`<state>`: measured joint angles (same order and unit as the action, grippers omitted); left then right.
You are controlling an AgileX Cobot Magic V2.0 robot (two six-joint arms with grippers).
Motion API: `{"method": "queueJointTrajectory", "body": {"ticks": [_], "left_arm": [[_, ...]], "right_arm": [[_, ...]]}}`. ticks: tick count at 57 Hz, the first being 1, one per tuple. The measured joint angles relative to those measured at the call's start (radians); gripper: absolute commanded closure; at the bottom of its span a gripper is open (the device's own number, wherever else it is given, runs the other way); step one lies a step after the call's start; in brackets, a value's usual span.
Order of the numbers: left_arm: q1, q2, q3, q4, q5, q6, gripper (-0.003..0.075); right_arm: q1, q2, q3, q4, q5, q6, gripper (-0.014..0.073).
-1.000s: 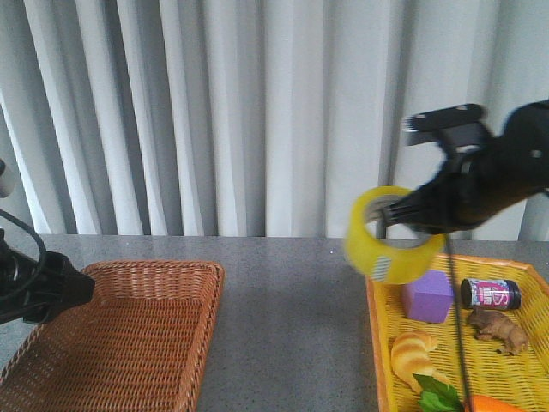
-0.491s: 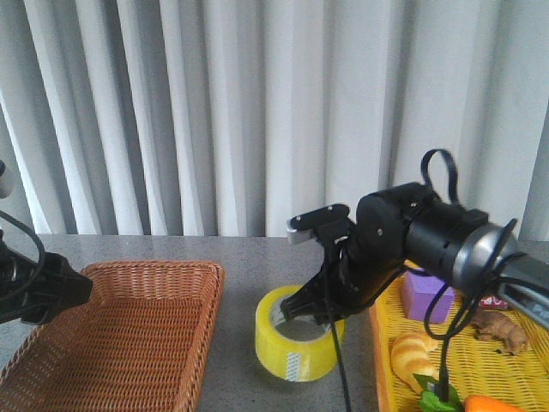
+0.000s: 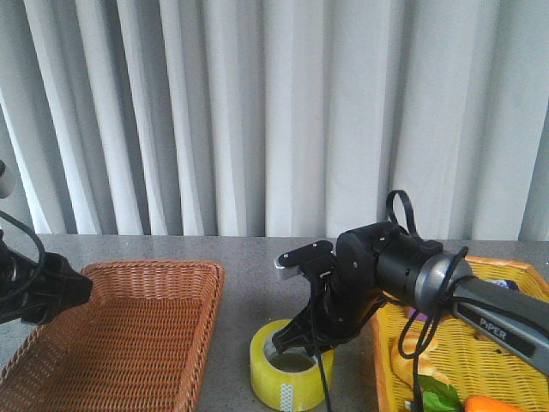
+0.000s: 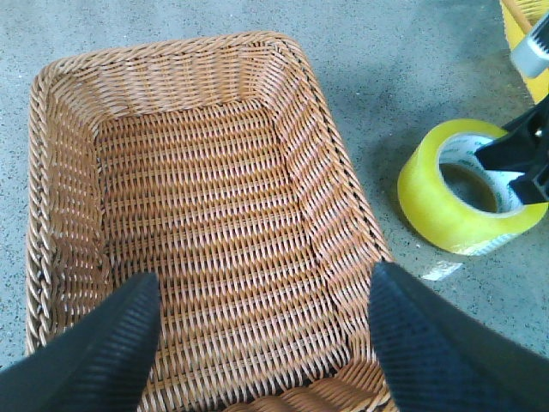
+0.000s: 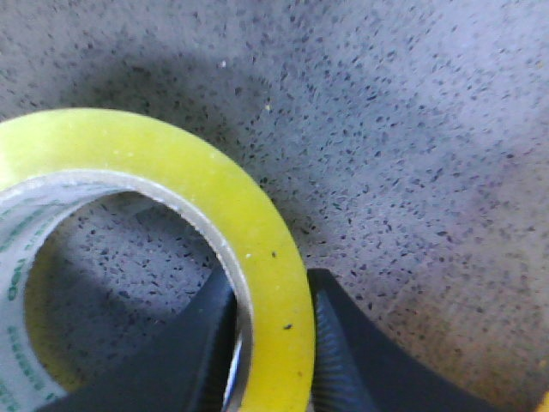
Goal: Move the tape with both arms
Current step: 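Carry the tape roll toward the brown basket and set it on the table, then open the right gripper and raise it away from the tape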
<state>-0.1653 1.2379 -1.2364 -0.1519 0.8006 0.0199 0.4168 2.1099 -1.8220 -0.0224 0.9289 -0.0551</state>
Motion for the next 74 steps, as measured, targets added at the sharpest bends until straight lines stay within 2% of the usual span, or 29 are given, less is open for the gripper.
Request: {"method": "queueJointTrajectory", "body": {"ticks": [8,15,27,36,45,54,61,69,74], "left_arm": [[0.0,0.0,0.0,0.0,0.0,0.0,0.0216],[0.0,0.0,0.0,0.0,0.0,0.0,0.0216],[0.0,0.0,0.0,0.0,0.0,0.0,0.0216],[0.0,0.0,0.0,0.0,0.0,0.0,0.0216],[0.0,0.0,0.0,0.0,-0.001,0.0,0.0216],[0.0,0.0,0.0,0.0,-0.001,0.0,0.0216],[-0.003,0.0,0.0,0.0,-0.001,0.0,0.0216],[-0.031,0.0,0.0,0.004,-0.004,0.02,0.0216],[-0.06,0.0,0.0,0.004,-0.014,0.026,0.0216]], "right_arm": [[0.0,0.007,-0.001,0.005,-0.009,0.0,0.0174],[0.0,0.007,-0.024,0.008,-0.007,0.007,0.0092],[0.0,-0.005,-0.131,0.006,0.027,0.023,0.0083],[0.0,-0.065,-0.216,-0.055,0.037,0.083,0.0091],[-0.009,-0.169,-0.262,-0.186,0.041,0.138,0.0152],[-0.082,-0.278,-0.269,-0.259,0.069,0.175,0.0274],[-0.166,-0.344,-0.269,-0.245,0.108,0.175,0.042],[-0.282,-0.408,-0.269,-0.16,0.144,0.149,0.061],[-0.335,-0.432,-0.269,-0.088,0.162,0.121,0.0602]]}}
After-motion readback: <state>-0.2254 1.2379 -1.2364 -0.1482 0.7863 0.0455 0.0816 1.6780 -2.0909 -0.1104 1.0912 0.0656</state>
